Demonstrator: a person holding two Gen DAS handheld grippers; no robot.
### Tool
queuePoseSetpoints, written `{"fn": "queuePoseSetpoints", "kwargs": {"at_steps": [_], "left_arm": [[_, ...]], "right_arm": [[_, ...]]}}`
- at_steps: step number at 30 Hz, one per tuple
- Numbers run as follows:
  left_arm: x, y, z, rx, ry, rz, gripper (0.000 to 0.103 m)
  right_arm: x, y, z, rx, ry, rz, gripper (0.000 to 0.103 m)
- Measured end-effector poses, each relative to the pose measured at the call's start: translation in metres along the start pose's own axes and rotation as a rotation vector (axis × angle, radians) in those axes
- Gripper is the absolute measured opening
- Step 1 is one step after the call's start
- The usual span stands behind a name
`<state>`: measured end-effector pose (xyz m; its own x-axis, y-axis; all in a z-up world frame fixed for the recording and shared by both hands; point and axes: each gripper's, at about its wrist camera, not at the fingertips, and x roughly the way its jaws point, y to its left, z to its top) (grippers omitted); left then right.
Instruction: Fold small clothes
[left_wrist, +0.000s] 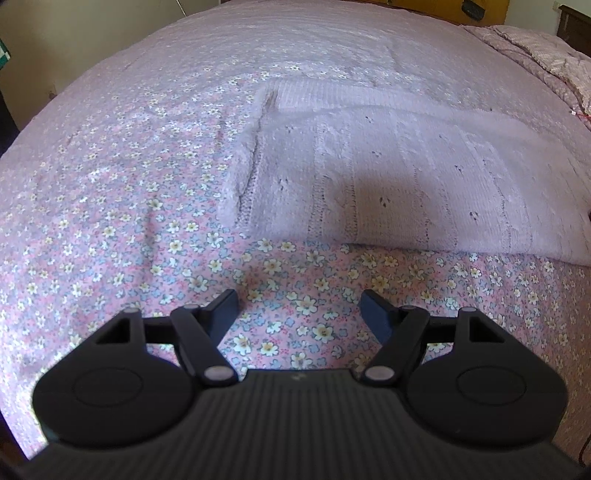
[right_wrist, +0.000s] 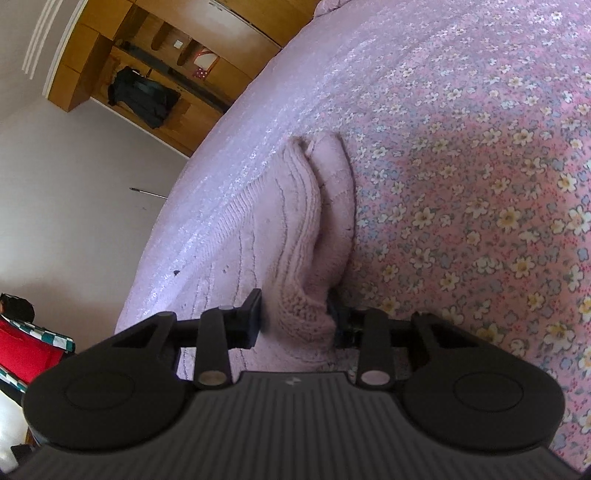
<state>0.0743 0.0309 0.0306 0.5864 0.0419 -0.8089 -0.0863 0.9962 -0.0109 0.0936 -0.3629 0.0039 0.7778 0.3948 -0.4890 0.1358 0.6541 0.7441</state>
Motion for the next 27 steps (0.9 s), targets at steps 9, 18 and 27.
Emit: {"fn": "queuePoseSetpoints", "kwargs": {"at_steps": [9,18,27], "left_arm": [[-0.002,0.004,0.0,0.045,0.012,-0.016,0.074],[-0.013,0.021,0.005,0.039,-0.007,-0.005,0.074],[-0.025,0.041,0.024,0.06,-0.049,0.024,0.074]], "right_arm": [[0.0,0.012,0.003,0.037,-0.051,0.029,0.033],[-0.001,0.065,0.012,-0.052,-0.083,0.109,0.029],[0.007,0.149,0.006,-0.274,-0.05,0.207,0.028]]}}
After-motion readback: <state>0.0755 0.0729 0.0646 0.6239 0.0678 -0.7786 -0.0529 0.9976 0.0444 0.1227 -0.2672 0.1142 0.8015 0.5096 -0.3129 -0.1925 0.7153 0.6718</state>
